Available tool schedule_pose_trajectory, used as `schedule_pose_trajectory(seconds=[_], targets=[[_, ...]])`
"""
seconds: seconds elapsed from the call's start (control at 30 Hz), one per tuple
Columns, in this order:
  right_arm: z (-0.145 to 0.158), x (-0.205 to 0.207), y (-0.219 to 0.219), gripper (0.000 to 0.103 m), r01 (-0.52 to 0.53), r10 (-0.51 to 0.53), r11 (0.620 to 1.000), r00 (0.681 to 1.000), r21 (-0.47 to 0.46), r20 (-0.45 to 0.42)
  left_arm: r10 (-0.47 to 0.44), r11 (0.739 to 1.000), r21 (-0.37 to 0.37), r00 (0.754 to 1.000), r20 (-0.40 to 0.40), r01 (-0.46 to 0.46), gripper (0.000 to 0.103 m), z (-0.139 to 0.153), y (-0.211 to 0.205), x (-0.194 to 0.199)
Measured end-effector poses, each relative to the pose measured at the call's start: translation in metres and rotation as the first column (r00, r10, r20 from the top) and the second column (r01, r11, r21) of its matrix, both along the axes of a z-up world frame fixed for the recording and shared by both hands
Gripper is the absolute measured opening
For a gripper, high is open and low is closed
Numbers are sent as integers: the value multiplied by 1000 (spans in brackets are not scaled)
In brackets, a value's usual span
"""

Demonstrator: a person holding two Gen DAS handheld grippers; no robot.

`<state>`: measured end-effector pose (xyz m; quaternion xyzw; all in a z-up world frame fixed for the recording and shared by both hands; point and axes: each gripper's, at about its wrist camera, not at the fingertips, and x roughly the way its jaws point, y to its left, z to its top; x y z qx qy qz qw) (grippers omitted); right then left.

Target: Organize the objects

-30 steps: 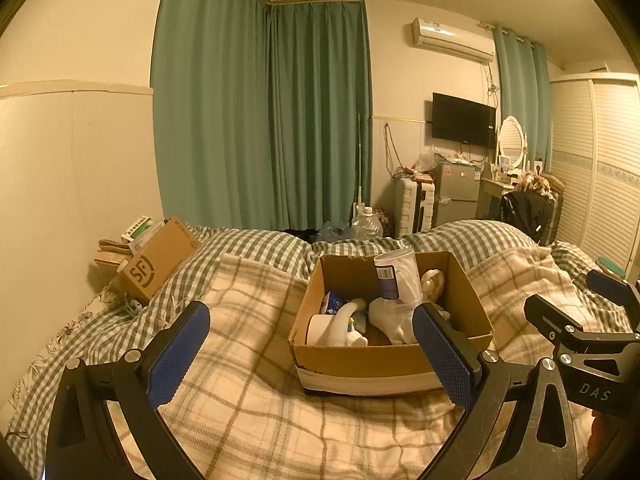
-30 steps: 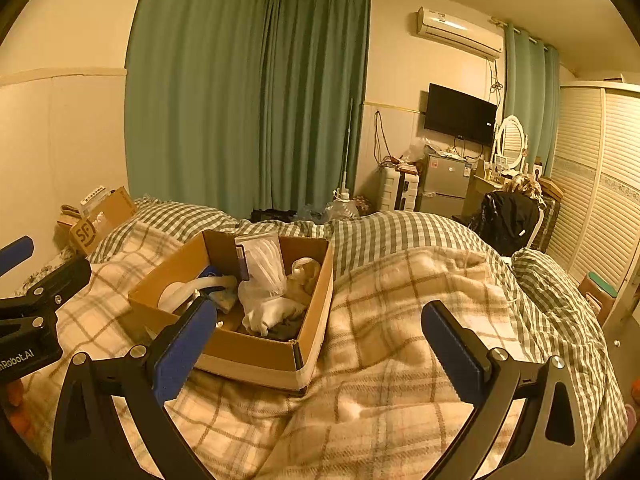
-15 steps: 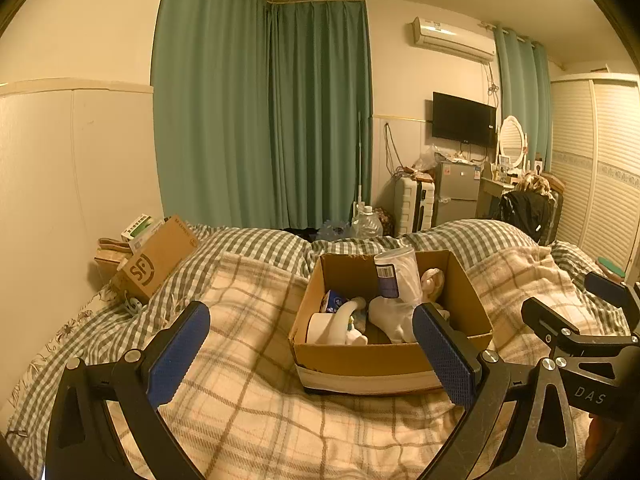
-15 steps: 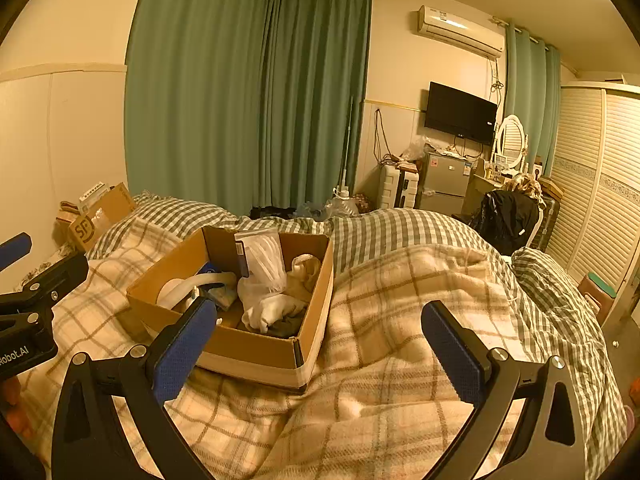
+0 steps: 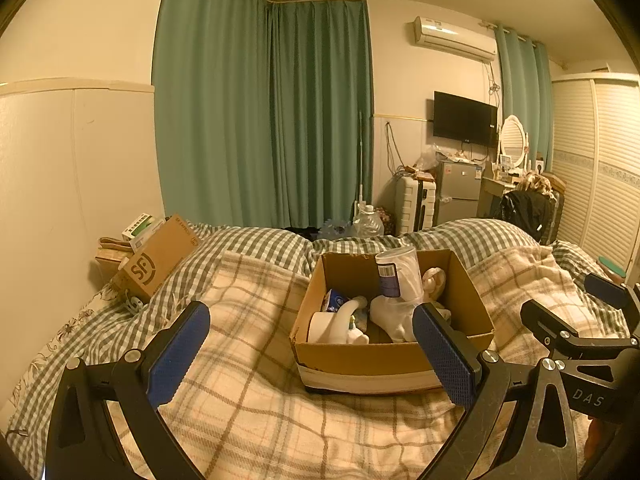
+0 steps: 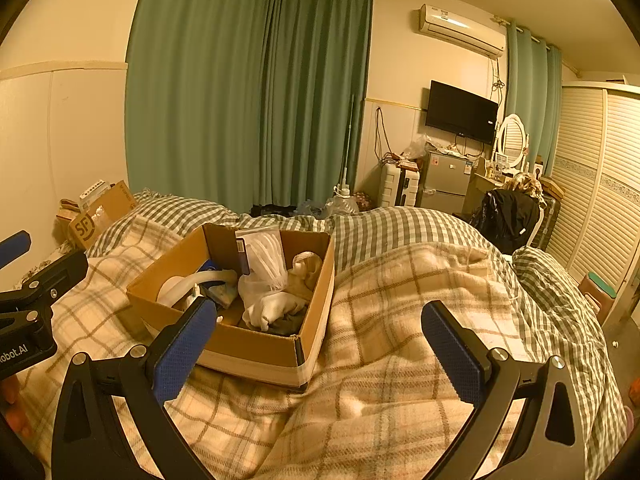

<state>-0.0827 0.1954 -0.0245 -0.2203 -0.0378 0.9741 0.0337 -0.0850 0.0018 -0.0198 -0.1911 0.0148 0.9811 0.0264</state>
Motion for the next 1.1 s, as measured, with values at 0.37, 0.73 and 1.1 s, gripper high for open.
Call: schedule_pose_trajectory(seconds=[0.37,0.73,1.1], targets=[[-1,0,0,103,0,0,1000,1000,0,3,5,1000,-4,1000,-8,-5,103,2,0,2],[-3,0,0,103,1,-1,1000,1000,1,6,15,1000,-10,1000,-9,-15,103,3,0,2],[-3,1,0,103,1,-1,1000,1000,1,6,16,1000,-15,1000,-7,-16,103,2,1,4]])
